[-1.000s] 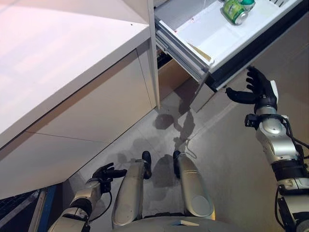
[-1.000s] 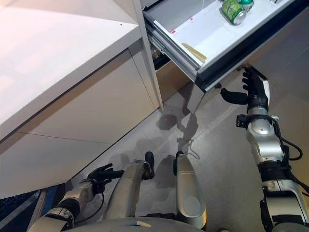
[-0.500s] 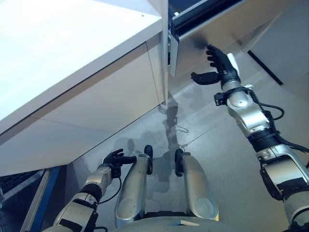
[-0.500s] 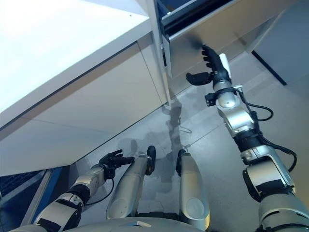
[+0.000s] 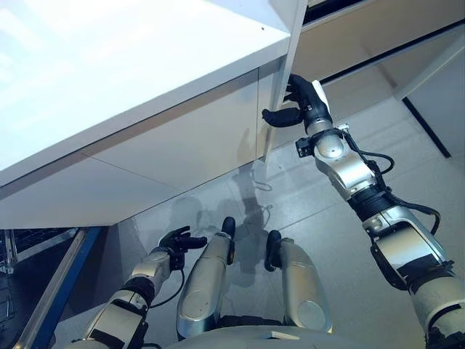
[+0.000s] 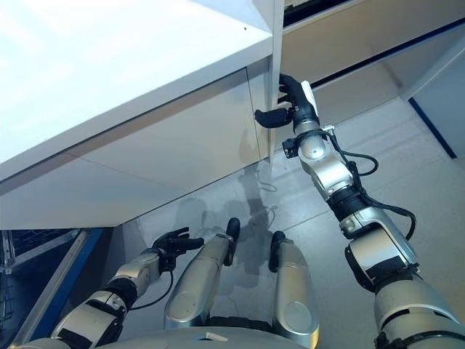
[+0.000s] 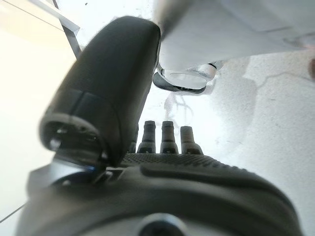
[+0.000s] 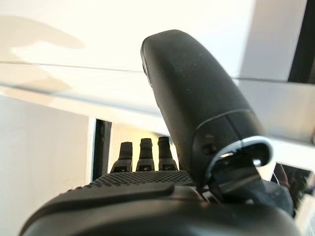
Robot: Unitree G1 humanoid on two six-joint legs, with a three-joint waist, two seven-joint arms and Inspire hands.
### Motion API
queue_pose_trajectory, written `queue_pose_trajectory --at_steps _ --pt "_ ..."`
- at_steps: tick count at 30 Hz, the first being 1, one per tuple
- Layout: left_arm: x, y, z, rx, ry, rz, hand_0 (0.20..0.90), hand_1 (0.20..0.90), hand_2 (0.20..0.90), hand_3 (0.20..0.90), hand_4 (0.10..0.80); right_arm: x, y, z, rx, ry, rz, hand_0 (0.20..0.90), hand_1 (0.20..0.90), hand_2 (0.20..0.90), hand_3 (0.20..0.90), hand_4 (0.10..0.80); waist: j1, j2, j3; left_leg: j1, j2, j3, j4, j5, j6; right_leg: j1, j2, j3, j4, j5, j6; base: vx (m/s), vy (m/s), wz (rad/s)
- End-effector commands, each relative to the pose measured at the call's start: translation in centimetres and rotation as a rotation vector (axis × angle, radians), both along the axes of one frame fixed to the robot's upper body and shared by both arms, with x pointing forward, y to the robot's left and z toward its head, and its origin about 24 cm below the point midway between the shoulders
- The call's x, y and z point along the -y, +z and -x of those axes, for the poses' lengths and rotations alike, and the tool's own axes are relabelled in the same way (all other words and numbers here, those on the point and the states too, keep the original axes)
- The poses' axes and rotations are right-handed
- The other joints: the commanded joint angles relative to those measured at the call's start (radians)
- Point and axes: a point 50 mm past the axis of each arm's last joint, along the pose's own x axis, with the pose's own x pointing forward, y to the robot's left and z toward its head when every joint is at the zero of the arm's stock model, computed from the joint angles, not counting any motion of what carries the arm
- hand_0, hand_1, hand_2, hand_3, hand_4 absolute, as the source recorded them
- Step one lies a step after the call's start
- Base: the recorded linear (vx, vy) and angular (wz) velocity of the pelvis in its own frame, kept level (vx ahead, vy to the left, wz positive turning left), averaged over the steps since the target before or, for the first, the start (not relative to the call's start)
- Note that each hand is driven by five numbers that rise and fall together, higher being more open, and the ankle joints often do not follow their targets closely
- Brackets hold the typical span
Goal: Put drinks into fridge and close the fridge
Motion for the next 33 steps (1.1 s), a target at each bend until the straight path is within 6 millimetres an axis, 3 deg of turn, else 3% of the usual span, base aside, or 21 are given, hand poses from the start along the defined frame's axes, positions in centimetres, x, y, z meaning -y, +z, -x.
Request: queue_pose_trajectory --at_steps 1,3,4,5,6,8,10,12,13,16,19,21,27,33 --pt "-1.6 -1.1 2.8 -0.025 0.018 -0.022 0.900 0.900 0.900 0.900 0.800 1.0 2.8 1.6 0.219 0.017 -0.095 0.900 0.900 0.900 0.900 0.800 -0.019 -0.072 -0.138 0.114 -0.015 0.085 -0.059 -0.089 0.091 0.116 0.013 0.071 -0.204 0.110 0.036 0.060 0.029 0.03" --pt "-1.9 -1.5 4.0 -0.043 0.043 -0.016 0.900 0.900 0.900 0.900 0.800 3.2 -1.8 2.8 0.057 -0.028 -0.127 0.900 0.900 0.900 0.900 0.800 -0.036 -0.083 -0.170 0.159 -0.009 0.090 -0.117 -0.070 0.085 0.158 0.017 0.075 -0.265 0.130 0.048 0.063 0.030 -0.02" --pt "-2.3 -1.9 4.9 -0.061 0.064 -0.010 0.900 0.900 0.900 0.900 0.800 4.9 -5.3 4.5 -0.048 -0.054 -0.146 0.900 0.900 0.900 0.900 0.800 -0.048 -0.089 -0.197 0.189 -0.005 0.097 -0.154 -0.060 0.082 0.188 0.021 0.076 -0.308 0.141 0.058 0.052 0.023 -0.05" --pt "-2.3 -1.9 5.0 -0.062 0.063 -0.011 0.900 0.900 0.900 0.900 0.800 5.0 -5.4 4.6 -0.050 -0.054 -0.146 0.900 0.900 0.900 0.900 0.800 -0.046 -0.089 -0.198 0.192 -0.004 0.097 -0.157 -0.060 0.082 0.190 0.021 0.076 -0.310 0.142 0.058 0.105 0.050 -0.06" --pt "-2.7 -2.7 7.2 -0.102 0.114 0.001 0.900 0.900 0.900 0.900 0.800 7.2 -11.6 8.3 -0.248 -0.107 -0.187 0.900 0.900 0.900 0.900 0.800 -0.065 -0.097 -0.253 0.250 0.005 0.110 -0.234 -0.040 0.077 0.243 0.030 0.082 -0.390 0.166 0.074 0.079 0.045 -0.11" --pt "-3.0 -3.1 8.4 -0.123 0.138 0.013 0.900 0.900 0.900 0.900 0.800 7.8 -14.9 10.6 -0.375 -0.139 -0.225 0.900 0.900 0.900 0.900 0.800 -0.073 -0.102 -0.282 0.278 0.011 0.118 -0.270 -0.029 0.074 0.267 0.033 0.082 -0.425 0.181 0.083 0.052 0.035 -0.18" --pt "-3.7 -3.5 9.7 -0.141 0.166 0.014 0.900 0.900 0.900 0.900 0.800 8.7 -20.4 14.6 -0.619 -0.219 -0.225 0.900 0.900 0.900 0.900 0.800 -0.083 -0.108 -0.324 0.317 0.019 0.131 -0.330 -0.011 0.065 0.301 0.039 0.079 -0.482 0.205 0.095 -0.018 0.017 -0.23" --pt "-4.1 -3.7 10.4 -0.157 0.174 0.009 0.900 0.900 0.900 0.900 0.800 8.8 -22.9 16.8 -0.721 -0.249 -0.204 0.900 0.900 0.900 0.900 0.800 -0.085 -0.111 -0.342 0.339 0.021 0.139 -0.369 -0.002 0.064 0.319 0.043 0.081 -0.518 0.220 0.104 -0.035 -0.003 -0.15" --pt "-4.6 -4.0 11.2 -0.181 0.182 0.007 0.900 0.900 0.900 0.900 0.800 9.2 -25.3 19.2 -0.852 -0.285 -0.208 0.900 0.900 0.900 0.900 0.800 -0.086 -0.113 -0.360 0.358 0.024 0.147 -0.405 0.009 0.060 0.333 0.046 0.078 -0.552 0.235 0.110 -0.051 -0.014 -0.14" --pt "-4.9 -4.4 12.3 -0.201 0.177 0.003 0.900 0.900 0.900 0.900 0.800 9.7 -28.4 23.4 -1.038 -0.330 -0.273 0.900 0.900 0.900 0.900 0.800 -0.086 -0.112 -0.379 0.381 0.030 0.162 -0.452 0.026 0.051 0.356 0.051 0.068 -0.603 0.257 0.118 -0.056 -0.013 -0.18" --pt "-4.5 -5.1 13.5 -0.222 0.141 0.009 0.900 0.900 0.900 0.900 0.800 8.9 -31.6 29.6 -1.332 -0.362 -0.264 0.900 0.900 0.900 0.900 0.800 -0.088 -0.102 -0.396 0.392 0.037 0.163 -0.499 0.050 0.044 0.366 0.062 0.073 -0.614 0.259 0.120 -0.064 -0.002 -0.05" --pt "-4.2 -5.3 14.0 -0.222 0.126 0.013 0.900 0.900 0.900 0.900 0.800 8.4 -32.4 32.2 -1.439 -0.398 -0.320 0.900 0.900 0.900 0.900 0.800 -0.090 -0.099 -0.401 0.394 0.039 0.166 -0.493 0.045 0.044 0.369 0.060 0.073 -0.609 0.251 0.118 -0.025 0.000 0.00" --pt "-3.4 -5.9 15.7 -0.249 0.127 0.022 0.900 0.900 0.900 0.900 0.800 7.5 -32.9 33.8 -1.521 -0.411 -0.356 0.900 0.900 0.900 0.900 0.800 -0.097 -0.088 -0.415 0.399 0.033 0.168 -0.482 0.030 0.051 0.371 0.061 0.080 -0.602 0.238 0.116 -0.002 0.020 -0.09" --pt "-2.7 -6.1 15.6 -0.262 0.112 0.039 0.900 0.900 0.900 0.900 0.800 7.2 -33.1 34.4 -1.600 -0.371 -0.344 0.900 0.900 0.900 0.900 0.800 -0.102 -0.083 -0.422 0.406 0.034 0.177 -0.481 0.021 0.054 0.375 0.064 0.082 -0.605 0.232 0.115 0.005 0.007 -0.04"
